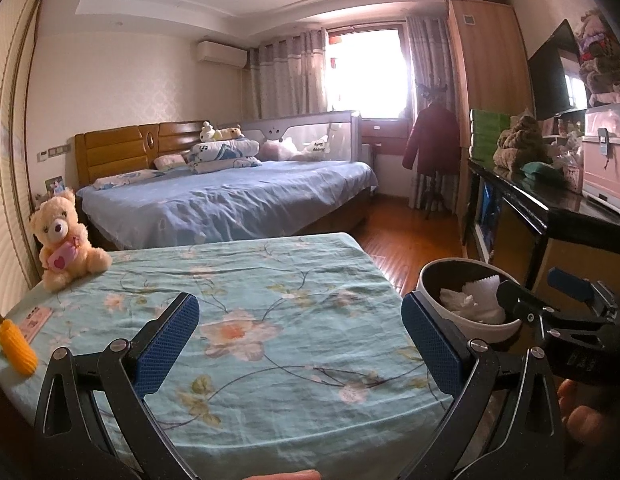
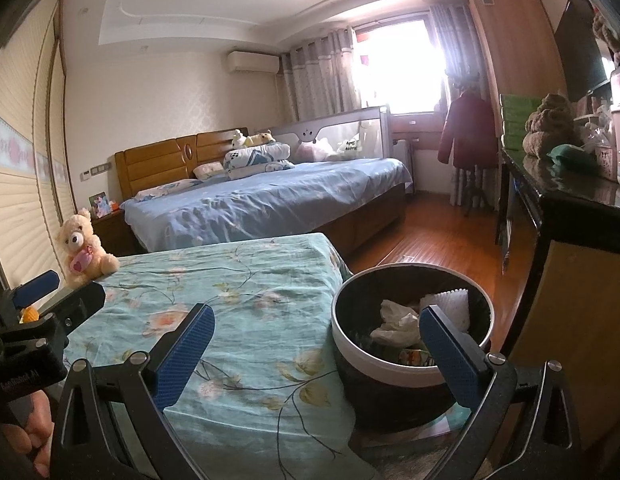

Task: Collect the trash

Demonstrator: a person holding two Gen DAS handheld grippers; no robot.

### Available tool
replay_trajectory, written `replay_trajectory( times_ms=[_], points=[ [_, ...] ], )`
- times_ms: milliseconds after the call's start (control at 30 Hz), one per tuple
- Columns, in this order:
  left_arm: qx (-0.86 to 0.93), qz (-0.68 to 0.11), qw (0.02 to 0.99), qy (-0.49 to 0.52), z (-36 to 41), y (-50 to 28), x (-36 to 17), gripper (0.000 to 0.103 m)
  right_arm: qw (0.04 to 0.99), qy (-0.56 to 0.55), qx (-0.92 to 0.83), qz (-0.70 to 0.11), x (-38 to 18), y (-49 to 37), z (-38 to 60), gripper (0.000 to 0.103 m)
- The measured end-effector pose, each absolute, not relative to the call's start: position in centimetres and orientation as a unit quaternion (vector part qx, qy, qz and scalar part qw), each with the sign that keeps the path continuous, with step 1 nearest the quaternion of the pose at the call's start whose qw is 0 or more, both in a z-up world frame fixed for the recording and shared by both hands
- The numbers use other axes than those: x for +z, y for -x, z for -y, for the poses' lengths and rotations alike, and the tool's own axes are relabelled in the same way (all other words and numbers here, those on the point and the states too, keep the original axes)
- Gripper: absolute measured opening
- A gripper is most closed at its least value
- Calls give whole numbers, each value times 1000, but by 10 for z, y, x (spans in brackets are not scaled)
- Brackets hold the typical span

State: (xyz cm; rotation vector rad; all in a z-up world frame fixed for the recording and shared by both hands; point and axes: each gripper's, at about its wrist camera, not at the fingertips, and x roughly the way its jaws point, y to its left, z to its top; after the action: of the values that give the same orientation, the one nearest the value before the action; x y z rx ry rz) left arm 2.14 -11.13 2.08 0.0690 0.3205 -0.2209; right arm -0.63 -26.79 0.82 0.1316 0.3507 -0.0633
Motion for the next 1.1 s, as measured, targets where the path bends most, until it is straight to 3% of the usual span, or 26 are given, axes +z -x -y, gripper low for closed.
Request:
replay_trajectory(
  times_ms=[1100],
  points=[
    [-100, -161, 981, -33, 111, -22, 19, 103, 982, -66, -22, -175, 9, 7, 265, 103]
  ],
)
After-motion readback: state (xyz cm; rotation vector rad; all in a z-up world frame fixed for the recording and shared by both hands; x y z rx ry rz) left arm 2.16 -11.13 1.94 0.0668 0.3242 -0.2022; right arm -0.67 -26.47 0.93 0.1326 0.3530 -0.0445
